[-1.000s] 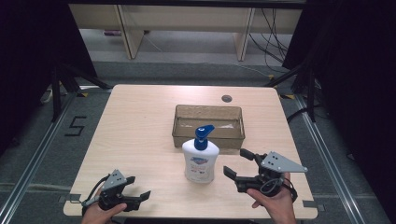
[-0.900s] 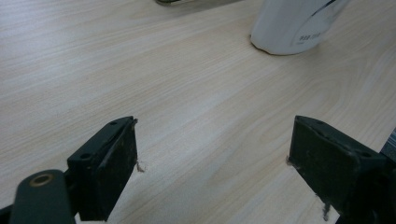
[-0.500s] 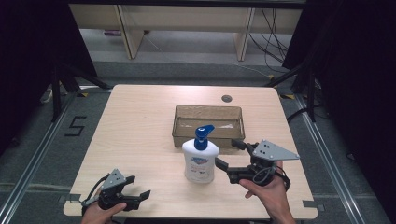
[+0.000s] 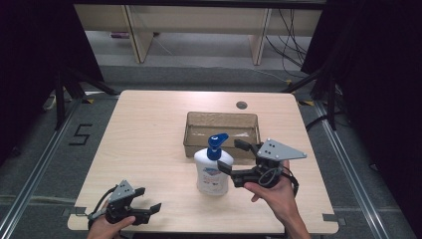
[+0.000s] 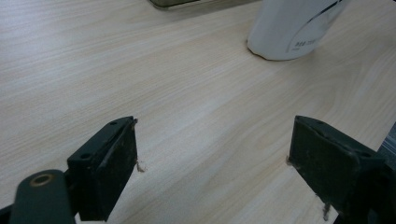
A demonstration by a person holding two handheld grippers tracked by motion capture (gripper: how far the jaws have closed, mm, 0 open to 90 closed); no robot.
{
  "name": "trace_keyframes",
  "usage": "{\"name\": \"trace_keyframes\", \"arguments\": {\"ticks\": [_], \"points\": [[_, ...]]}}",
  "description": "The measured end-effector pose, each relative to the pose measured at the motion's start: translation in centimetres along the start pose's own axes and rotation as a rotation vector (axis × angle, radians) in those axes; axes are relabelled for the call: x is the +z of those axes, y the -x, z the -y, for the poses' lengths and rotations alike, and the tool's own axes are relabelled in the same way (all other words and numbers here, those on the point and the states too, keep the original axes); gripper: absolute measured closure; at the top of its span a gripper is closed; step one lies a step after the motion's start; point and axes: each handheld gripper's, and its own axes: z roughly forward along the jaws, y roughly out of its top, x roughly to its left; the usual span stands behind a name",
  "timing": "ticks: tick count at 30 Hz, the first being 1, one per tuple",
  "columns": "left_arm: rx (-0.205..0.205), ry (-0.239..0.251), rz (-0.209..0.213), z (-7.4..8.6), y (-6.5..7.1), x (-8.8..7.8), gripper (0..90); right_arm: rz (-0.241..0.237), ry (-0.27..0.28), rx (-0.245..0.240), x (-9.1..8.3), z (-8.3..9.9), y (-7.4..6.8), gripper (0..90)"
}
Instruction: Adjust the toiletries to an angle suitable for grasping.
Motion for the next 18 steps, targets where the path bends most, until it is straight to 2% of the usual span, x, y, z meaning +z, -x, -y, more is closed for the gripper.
{"name": "trace_keyframes", "arguments": {"ticks": [2, 3, 4, 5, 6, 9, 10, 11, 13, 14, 15, 18], "points": [[-0.008, -0.004, -0.004, 0.0, 0.0, 0.0, 14.7, 0.001, -0.010, 0.011, 0.4, -0.1, 0.0, 15.2], [-0.008, -0.010, -0.001, 0.0, -0.2, 0.0, 14.7, -0.002, -0.005, -0.011, 0.8, -0.1, 0.2, 15.2], [-0.014, -0.004, -0.003, 0.1, -0.1, 0.0, 14.7, -0.012, -0.012, 0.012, 0.9, -0.1, 0.1, 15.2], [-0.013, -0.003, -0.004, 0.0, -0.1, 0.0, 14.7, -0.012, -0.006, -0.019, 1.2, -0.2, 0.2, 15.3], [-0.007, -0.004, -0.003, 0.0, -0.1, -0.1, 14.7, -0.010, -0.013, -0.024, 1.3, -0.3, 0.2, 15.2], [-0.018, -0.003, -0.006, 0.0, -0.1, 0.0, 14.7, -0.021, -0.006, -0.023, 1.8, -0.4, 0.2, 15.3], [-0.014, -0.007, -0.007, 0.0, -0.2, 0.0, 14.7, -0.030, -0.010, -0.010, 1.9, -0.3, 0.1, 15.3], [-0.015, -0.007, -0.006, 0.1, -0.2, 0.1, 14.7, -0.028, -0.006, -0.024, 2.1, -0.3, 0.2, 15.3], [-0.007, -0.008, -0.006, 0.1, -0.1, 0.1, 14.8, -0.024, -0.007, -0.010, 2.5, -0.3, 0.0, 15.3], [-0.010, -0.010, -0.005, 0.1, -0.1, 0.0, 14.7, -0.033, -0.006, -0.031, 2.6, -0.3, 0.2, 15.4], [-0.017, -0.004, -0.006, 0.1, -0.1, 0.0, 14.7, -0.035, -0.015, -0.021, 2.7, -0.3, 0.2, 15.4], [-0.007, -0.018, -0.027, 0.1, -0.2, -0.3, 14.7, -0.036, -0.009, -0.034, 3.0, -0.4, 0.2, 15.6]]}}
